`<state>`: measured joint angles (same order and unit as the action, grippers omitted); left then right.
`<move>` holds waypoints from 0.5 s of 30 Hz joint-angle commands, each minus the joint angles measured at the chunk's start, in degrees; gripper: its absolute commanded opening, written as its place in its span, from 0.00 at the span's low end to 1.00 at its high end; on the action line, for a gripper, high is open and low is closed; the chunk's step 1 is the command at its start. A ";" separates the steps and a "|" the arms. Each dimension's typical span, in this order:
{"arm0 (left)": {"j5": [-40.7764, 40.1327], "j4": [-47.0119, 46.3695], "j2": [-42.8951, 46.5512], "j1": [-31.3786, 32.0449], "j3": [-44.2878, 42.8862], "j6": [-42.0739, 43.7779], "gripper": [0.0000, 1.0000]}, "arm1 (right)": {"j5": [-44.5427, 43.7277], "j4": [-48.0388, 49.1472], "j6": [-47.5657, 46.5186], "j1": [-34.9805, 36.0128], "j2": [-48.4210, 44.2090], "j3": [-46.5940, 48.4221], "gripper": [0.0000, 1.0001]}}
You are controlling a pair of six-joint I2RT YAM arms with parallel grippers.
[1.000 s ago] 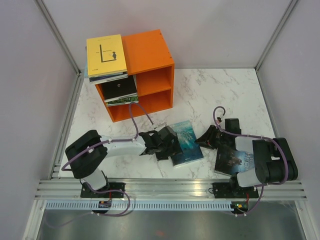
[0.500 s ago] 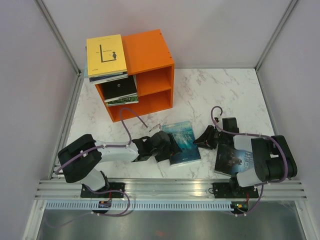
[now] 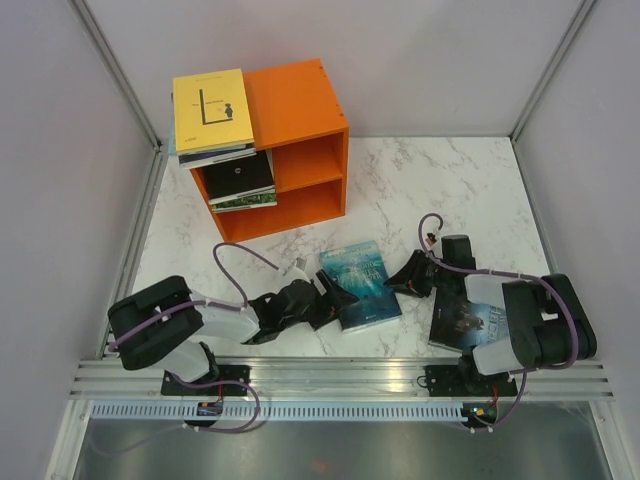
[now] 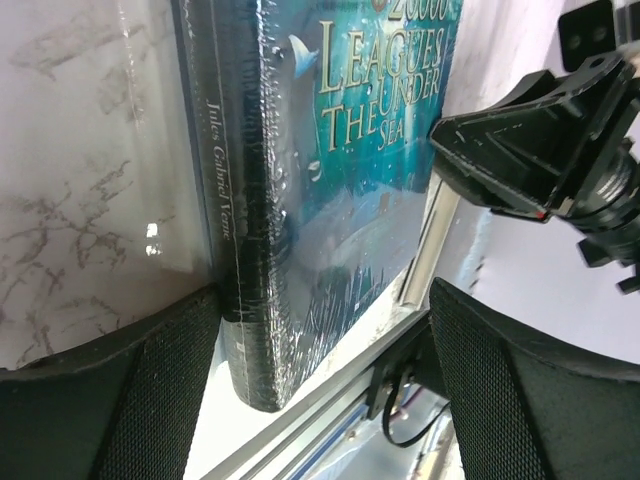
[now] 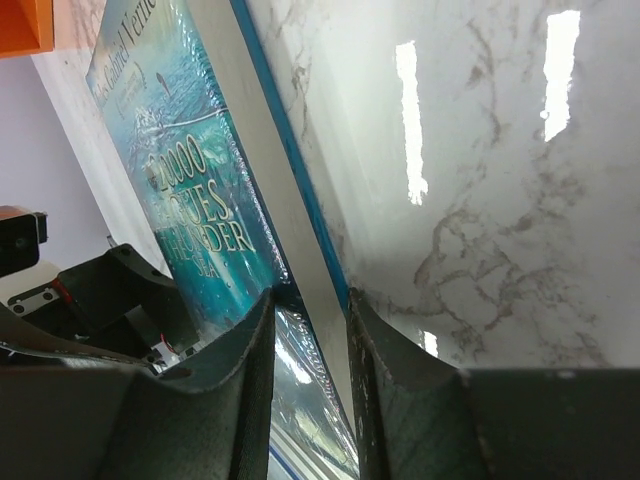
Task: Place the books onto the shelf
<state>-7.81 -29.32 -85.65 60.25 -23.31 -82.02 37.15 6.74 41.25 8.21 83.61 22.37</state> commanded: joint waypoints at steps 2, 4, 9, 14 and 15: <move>-6.60 -11.19 -3.73 0.22 1.08 -4.73 0.87 | -7.53 -12.19 -1.44 6.47 4.01 -6.90 0.35; -5.20 -12.77 -6.28 0.31 -0.51 -3.94 0.87 | -7.44 -11.93 -1.18 6.82 3.92 -7.16 0.35; -5.72 -28.31 -14.09 0.40 3.00 -8.41 0.85 | -6.64 -11.65 -0.03 8.05 3.05 -8.22 0.33; -5.37 -25.97 -12.45 0.48 4.41 -8.16 0.66 | -7.53 -14.21 -1.17 8.05 0.59 -8.05 0.33; -5.72 -24.83 -10.79 0.40 5.20 -8.16 0.61 | -7.53 -14.39 -1.35 8.05 0.76 -7.96 0.33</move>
<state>-9.19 -53.36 -97.86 60.29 -19.44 -88.62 34.00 11.49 44.77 12.95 80.97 19.84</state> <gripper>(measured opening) 0.667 0.329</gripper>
